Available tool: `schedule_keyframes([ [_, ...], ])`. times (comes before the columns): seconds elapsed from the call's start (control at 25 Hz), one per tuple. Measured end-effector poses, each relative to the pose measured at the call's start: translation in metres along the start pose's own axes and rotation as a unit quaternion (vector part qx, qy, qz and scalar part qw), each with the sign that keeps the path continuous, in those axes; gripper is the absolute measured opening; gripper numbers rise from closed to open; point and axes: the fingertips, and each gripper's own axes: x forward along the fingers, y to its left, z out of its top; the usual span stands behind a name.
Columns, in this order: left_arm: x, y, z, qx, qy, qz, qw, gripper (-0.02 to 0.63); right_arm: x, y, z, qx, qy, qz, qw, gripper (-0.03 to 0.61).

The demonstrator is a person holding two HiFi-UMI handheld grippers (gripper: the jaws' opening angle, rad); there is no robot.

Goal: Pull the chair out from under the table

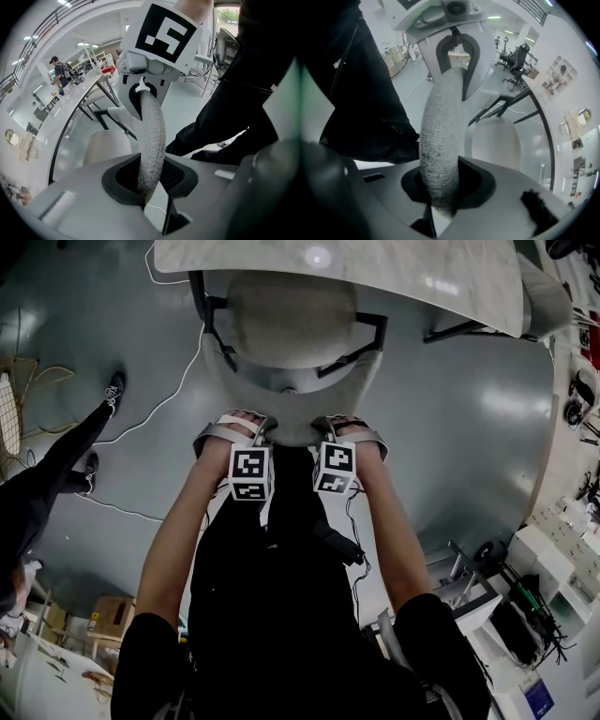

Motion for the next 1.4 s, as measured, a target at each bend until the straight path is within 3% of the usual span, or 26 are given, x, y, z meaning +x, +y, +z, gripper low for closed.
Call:
schedule_keyframes([
  [1.4, -0.014, -0.049, 0.001, 0.022, -0.005, -0.016, 0.9996, 0.084, -0.003, 0.05, 0.016, 0.018, 0.005, 0.001, 1.0, 0.081],
])
